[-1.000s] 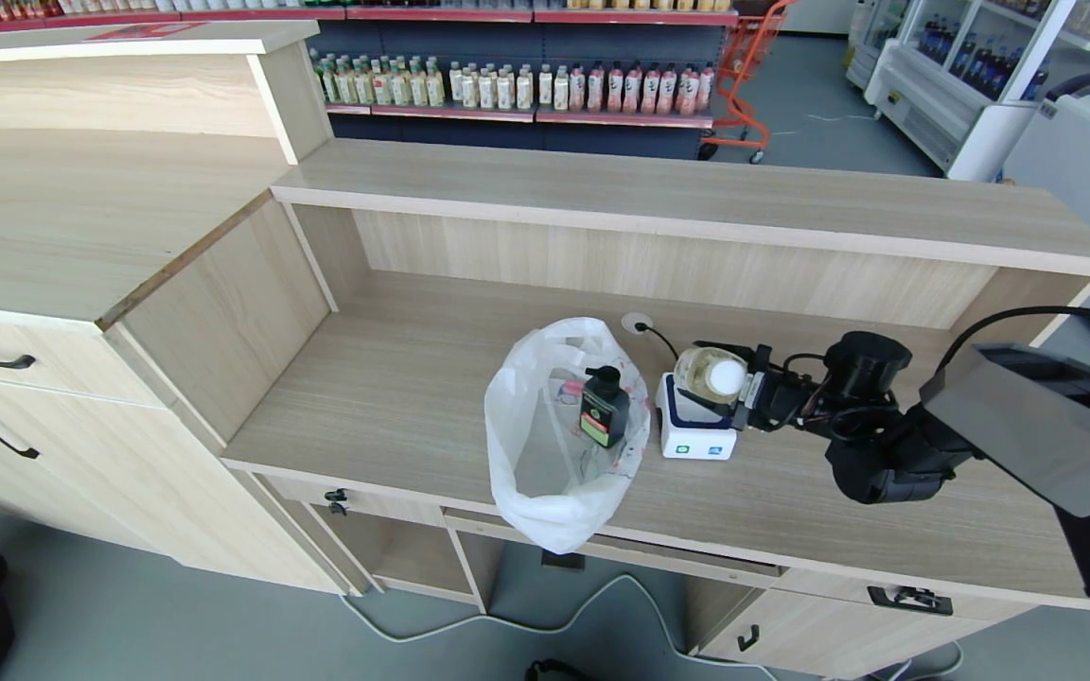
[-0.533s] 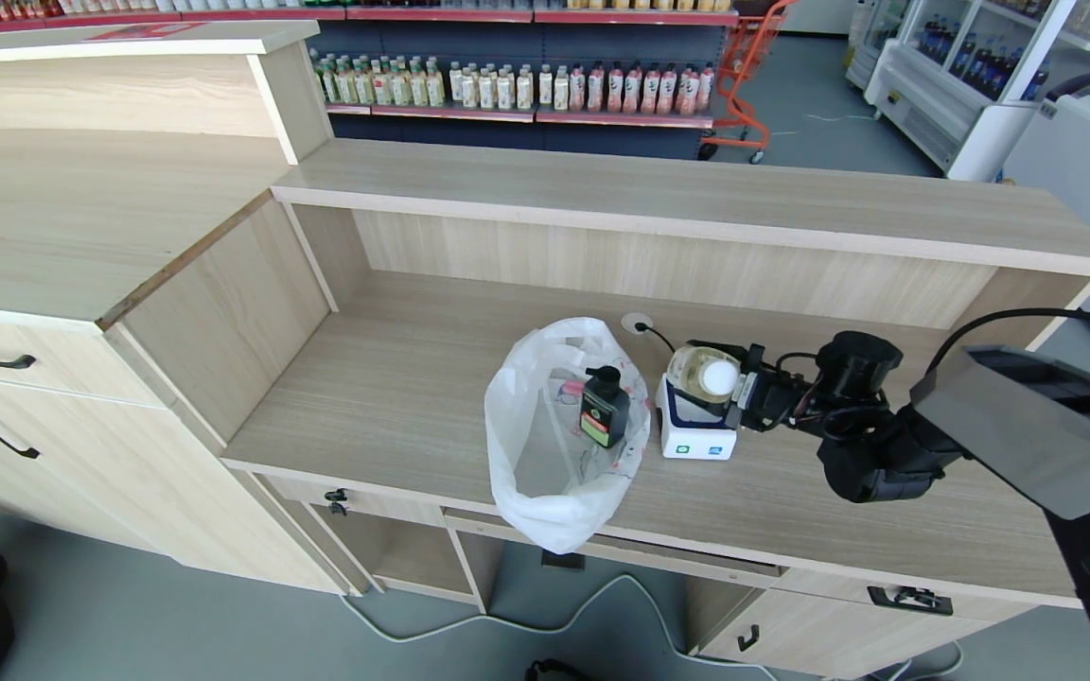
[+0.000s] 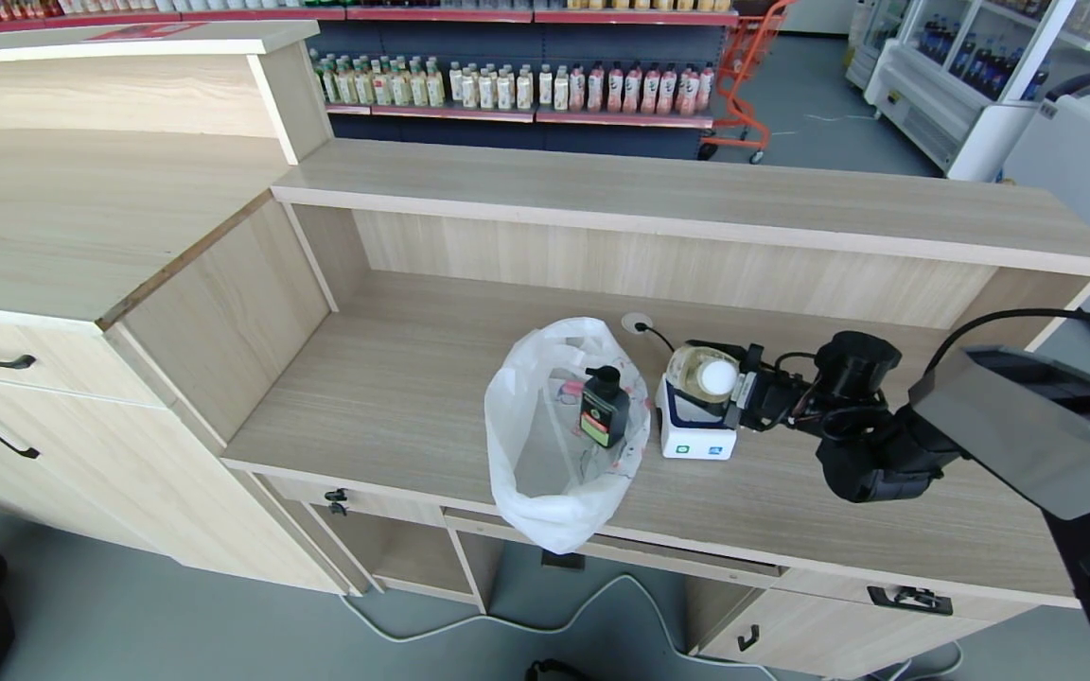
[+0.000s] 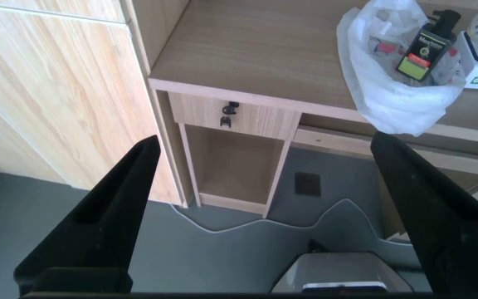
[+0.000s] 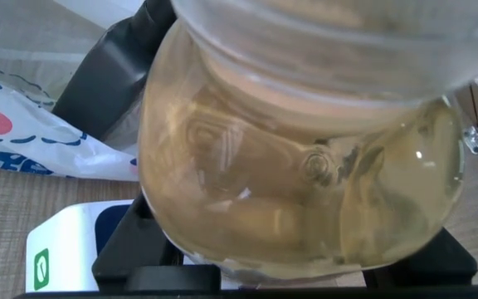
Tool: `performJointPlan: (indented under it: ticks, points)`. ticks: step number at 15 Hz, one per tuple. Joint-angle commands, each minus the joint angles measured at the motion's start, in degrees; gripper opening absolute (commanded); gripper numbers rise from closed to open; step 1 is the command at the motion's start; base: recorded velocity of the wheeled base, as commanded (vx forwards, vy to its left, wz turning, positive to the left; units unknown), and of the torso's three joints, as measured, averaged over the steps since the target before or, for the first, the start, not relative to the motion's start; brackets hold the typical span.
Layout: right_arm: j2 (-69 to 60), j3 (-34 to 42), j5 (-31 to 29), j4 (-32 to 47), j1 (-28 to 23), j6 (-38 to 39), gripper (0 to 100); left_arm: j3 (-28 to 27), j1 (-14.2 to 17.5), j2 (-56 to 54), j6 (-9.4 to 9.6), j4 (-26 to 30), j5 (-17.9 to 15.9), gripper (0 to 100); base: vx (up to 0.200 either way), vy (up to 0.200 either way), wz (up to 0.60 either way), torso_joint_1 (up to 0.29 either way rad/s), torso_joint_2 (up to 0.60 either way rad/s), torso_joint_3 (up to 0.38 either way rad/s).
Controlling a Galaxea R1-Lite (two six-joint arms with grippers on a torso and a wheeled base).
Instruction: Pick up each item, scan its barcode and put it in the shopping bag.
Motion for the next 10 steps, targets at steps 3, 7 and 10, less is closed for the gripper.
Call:
performJointPlan:
  ticks: [3, 7, 10]
  points:
    - [-7.55, -0.92, -3.36, -0.83, 0.44, 8.79, 0, 0.01, 0.00, -0.02, -0.04, 0.02, 0.00, 100, 0.000, 0.000, 0.00, 0.000, 0.00, 0.000]
    - [-32.60, 13.67, -34.13, 5.23, 0.44, 35.42, 0, 0.01, 0.00, -0.02, -0.04, 0.02, 0.00, 100, 0.000, 0.000, 0.00, 0.000, 0.00, 0.000]
    - [-45.35, 28.87, -43.53, 14.19, -2.02, 38.67, 0, 0.01, 0.00, -0.02, -0.04, 0.02, 0.00, 100, 0.000, 0.000, 0.00, 0.000, 0.00, 0.000]
